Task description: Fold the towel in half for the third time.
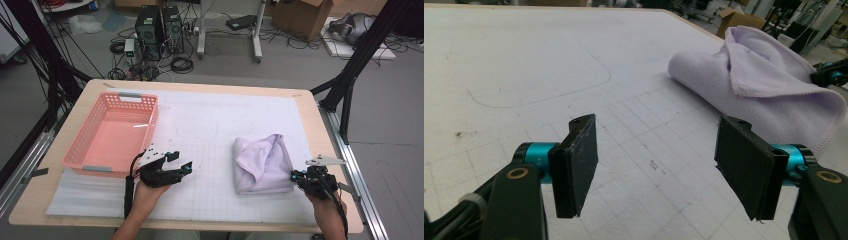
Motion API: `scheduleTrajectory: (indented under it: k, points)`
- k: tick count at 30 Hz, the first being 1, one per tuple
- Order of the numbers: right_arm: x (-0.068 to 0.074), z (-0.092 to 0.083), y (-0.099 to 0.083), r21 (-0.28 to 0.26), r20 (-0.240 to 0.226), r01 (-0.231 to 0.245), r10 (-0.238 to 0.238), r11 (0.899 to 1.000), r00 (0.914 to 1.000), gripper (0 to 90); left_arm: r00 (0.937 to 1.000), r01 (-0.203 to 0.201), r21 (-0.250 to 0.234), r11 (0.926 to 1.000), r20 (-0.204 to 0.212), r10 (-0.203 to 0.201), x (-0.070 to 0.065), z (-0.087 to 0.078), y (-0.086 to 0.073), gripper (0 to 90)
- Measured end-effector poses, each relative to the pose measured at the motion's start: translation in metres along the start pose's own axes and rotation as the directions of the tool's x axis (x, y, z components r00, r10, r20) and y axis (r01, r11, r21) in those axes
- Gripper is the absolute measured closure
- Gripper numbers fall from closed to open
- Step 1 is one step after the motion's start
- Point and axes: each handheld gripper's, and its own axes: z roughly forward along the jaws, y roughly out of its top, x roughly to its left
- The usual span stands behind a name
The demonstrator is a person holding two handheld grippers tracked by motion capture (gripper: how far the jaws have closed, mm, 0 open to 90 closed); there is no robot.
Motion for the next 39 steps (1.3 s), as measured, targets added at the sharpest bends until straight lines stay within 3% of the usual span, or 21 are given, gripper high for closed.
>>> scheduleTrajectory:
  k: [1,3,5,7,8,13,18,22,24,29,34,37,39]
  points:
    - [0.0,0.0,-0.001,-0.004,0.013,0.002,-0.001,1.0,0.9999,70.4,1.0,-0.001,0.001,1.0,0.0,0.001,0.0,0.0,0.0,33.8]
    - [0.0,-0.004,0.001,-0.051,0.01,-0.019,0.02,0.999,0.9998,64.0,1.0,0.001,0.001,1.0,-0.001,-0.001,0.0,0.0,0.0,33.9]
    - [0.005,-0.008,0.008,-0.102,-0.008,-0.014,0.013,0.995,0.9999,61.5,1.0,0.003,-0.003,1.0,0.0,-0.003,0.0,0.0,0.0,33.9]
    - [0.009,-0.008,0.013,-0.113,-0.019,-0.003,0.0,0.994,0.9998,60.9,1.0,0.002,-0.002,1.0,0.0,-0.002,0.0,0.0,0.0,33.9]
    - [0.022,-0.004,0.025,-0.122,-0.046,0.045,-0.051,0.991,0.9977,58.7,1.0,0.004,-0.002,1.0,0.001,-0.004,0.0,-0.001,0.0,33.8]
    - [0.052,0.011,0.049,-0.132,-0.112,0.115,-0.13,0.985,0.9852,55.9,0.9999,0.01,-0.008,0.9999,-0.003,-0.01,0.001,-0.002,0.0,33.9]
    - [0.074,0.041,0.063,-0.061,-0.157,0.18,-0.187,0.982,0.9696,57.9,0.9999,0.014,-0.006,0.9999,-0.005,-0.014,0.002,-0.003,0.0,33.9]
    - [0.077,0.06,0.061,0.021,-0.156,0.204,-0.198,0.979,0.9676,79.7,0.9999,0.011,-0.001,0.9999,-0.004,-0.011,0.002,-0.002,-0.001,33.9]
    - [0.075,0.058,0.058,0.004,-0.162,0.192,-0.189,0.981,0.9686,85.8,0.9999,0.011,0.001,0.9999,-0.005,-0.011,0.002,-0.002,-0.001,33.9]
    - [0.059,0.034,0.047,-0.087,-0.163,0.125,-0.138,0.988,0.9769,86.5,0.9999,0.013,0.001,0.9999,-0.007,-0.013,0.003,-0.002,-0.001,33.9]
    - [0.04,0.008,0.028,-0.134,-0.118,0.062,-0.078,0.989,0.9899,85.1,0.9999,0.014,-0.001,0.9999,-0.01,-0.014,0.003,-0.003,-0.001,33.9]
    - [0.028,0.002,0.014,-0.118,-0.092,-0.002,-0.009,0.993,0.9957,70.6,0.9998,0.016,-0.003,0.9999,-0.013,-0.016,0.003,-0.003,-0.001,34.0]
    - [0.021,-0.005,0.009,-0.14,-0.085,-0.046,0.035,0.989,0.9958,65.2,0.9998,0.016,-0.002,0.9999,-0.013,-0.016,0.003,-0.003,-0.001,33.9]
